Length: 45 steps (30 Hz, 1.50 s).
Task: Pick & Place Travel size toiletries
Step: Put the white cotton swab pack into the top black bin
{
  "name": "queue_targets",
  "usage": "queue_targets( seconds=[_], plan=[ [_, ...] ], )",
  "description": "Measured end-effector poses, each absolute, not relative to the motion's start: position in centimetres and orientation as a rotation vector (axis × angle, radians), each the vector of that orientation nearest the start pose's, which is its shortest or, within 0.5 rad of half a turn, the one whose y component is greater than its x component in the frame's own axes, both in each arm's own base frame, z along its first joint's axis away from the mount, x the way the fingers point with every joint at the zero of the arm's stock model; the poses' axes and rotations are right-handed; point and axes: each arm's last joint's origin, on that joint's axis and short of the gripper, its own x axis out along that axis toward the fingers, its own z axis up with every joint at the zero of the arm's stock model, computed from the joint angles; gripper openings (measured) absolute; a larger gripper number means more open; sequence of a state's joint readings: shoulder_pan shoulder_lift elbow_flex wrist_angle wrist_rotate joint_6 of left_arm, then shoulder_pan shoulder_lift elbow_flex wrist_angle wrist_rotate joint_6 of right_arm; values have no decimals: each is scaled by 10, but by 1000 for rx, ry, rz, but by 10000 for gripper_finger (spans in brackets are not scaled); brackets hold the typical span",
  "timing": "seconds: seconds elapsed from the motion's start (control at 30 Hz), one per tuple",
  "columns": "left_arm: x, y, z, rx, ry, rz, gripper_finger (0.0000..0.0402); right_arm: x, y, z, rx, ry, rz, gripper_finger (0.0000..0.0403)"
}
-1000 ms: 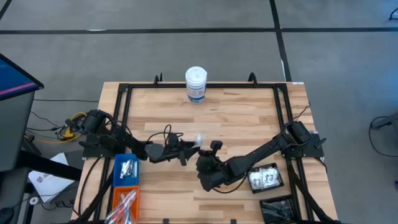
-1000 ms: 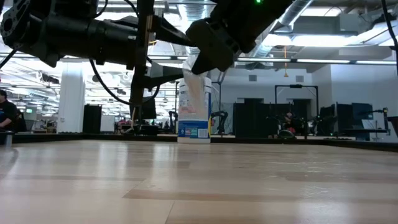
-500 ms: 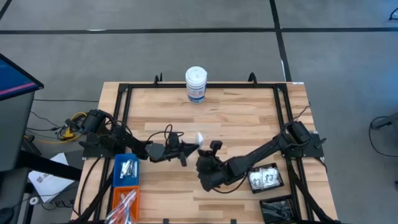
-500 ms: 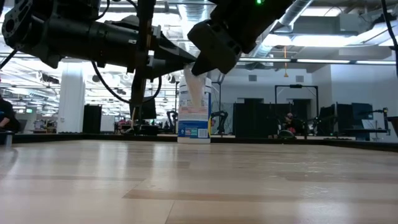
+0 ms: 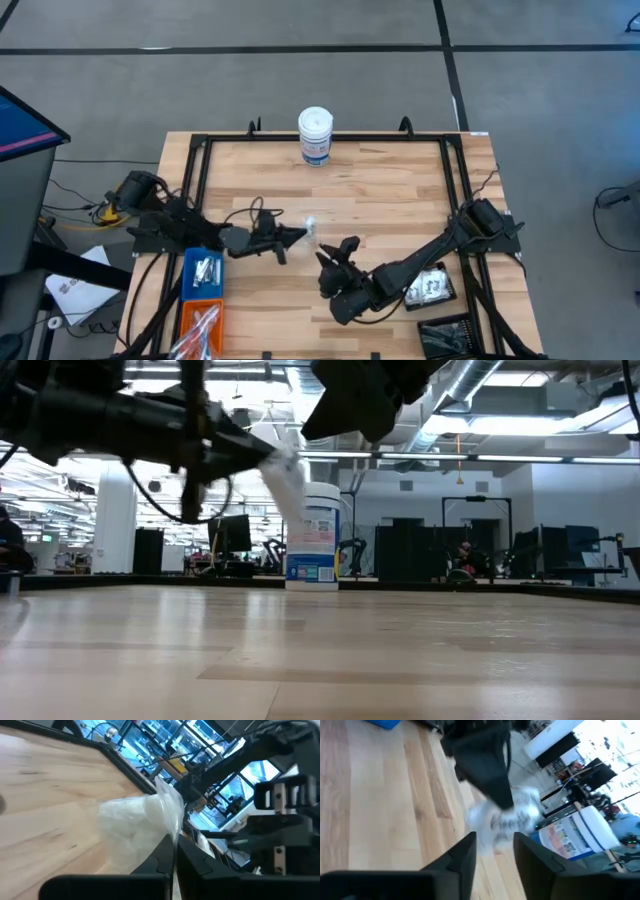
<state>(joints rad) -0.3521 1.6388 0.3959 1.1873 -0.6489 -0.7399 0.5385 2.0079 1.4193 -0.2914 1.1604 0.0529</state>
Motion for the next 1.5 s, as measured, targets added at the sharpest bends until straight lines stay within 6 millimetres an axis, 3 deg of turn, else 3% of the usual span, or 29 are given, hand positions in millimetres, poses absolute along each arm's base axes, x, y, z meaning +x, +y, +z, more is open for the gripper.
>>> queue_targets(
  seconds=[0.23,0.4,0.63,0.93,1.27,1.5],
  plan=[
    [219,-72,171,-722,-160,244,0,374,192,196,-622,560,-617,180],
    [210,-73,185,-730,-264,170,0,375,192,197,-622,554,-617,197],
    [212,-75,196,-774,-391,111,0,379,203,209,-683,476,-646,181],
    [234,-80,230,-725,-501,43,0,388,208,230,-705,380,-668,166],
    [233,-80,226,-719,-482,40,0,391,208,246,-744,344,-728,166],
    [233,-80,226,-719,-482,38,0,402,189,251,-727,329,-753,165]
  ],
)
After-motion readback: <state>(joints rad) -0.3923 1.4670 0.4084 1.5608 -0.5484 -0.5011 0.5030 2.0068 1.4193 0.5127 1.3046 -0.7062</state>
